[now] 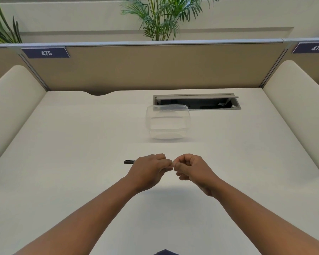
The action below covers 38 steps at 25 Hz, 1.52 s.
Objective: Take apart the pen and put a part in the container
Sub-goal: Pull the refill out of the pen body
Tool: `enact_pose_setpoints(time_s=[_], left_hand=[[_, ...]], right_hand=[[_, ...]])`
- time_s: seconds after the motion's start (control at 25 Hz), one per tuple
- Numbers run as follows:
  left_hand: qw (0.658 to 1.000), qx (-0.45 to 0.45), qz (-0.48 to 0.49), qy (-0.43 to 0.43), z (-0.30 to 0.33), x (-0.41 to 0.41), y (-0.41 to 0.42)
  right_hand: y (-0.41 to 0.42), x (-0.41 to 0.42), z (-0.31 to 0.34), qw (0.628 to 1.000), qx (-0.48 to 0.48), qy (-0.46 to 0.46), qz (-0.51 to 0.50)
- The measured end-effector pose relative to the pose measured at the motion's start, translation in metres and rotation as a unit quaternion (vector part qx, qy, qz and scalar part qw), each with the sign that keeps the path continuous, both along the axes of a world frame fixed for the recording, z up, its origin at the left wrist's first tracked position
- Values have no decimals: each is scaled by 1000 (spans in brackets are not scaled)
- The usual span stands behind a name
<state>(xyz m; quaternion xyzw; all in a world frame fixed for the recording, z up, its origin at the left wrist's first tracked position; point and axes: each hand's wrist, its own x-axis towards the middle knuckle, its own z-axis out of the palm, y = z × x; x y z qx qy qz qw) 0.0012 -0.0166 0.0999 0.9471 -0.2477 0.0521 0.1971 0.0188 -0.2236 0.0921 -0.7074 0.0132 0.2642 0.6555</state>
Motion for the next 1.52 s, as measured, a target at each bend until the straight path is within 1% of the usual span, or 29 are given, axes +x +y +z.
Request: enact_pose_setpoints(time_s=[0.04, 0.12, 0.24, 0.36, 0.44, 0.52, 0.64, 0.8, 0.92, 1.04, 1.16, 1.24, 1.4, 1.52], left_hand=[[1000, 3, 1, -1, 0, 0, 0], [1000, 5, -1, 0, -1, -1, 0], [1000, 5, -2, 5, -3, -2, 0], [1000, 4, 2, 2, -4, -2, 1], [1000, 9, 1, 2, -4, -2, 0], [1000, 10, 1, 7, -4, -4, 1], [1000, 8, 4, 6, -5, -5, 0], [1000, 5, 3, 18, -5, -8, -1], [1000, -2, 6, 23, -7, -10, 1], [1000, 5, 4, 25, -7, -14, 0], [999, -1, 3, 42, -8, -16, -1], [999, -4, 5, 51, -9, -16, -1], [999, 1, 3, 52, -8, -15, 0], [999, 11, 0, 51, -9, -15, 0]], right_hand=[[0, 0, 0, 1000, -13, 12, 5], [0, 0, -2, 999, -34, 1, 14], [-2, -2, -3, 999, -19, -21, 16], [-1, -3, -1, 999, -26, 22, 24], [-1, -3, -3, 999, -37, 12, 26], [-2, -4, -3, 1000, -23, 5, 21], [-1, -6, -2, 999, -17, 26, 23], [-1, -8, -3, 1000, -23, -9, 10], [0, -9, -3, 1000, -15, 22, 13], [1, -10, -2, 997, -43, 54, 31], [-1, -12, -3, 997, -60, 20, 38], [-2, -13, -4, 998, -50, 5, 37], [1, -14, -3, 997, -30, 62, 33], [0, -14, -4, 997, -37, 59, 38]])
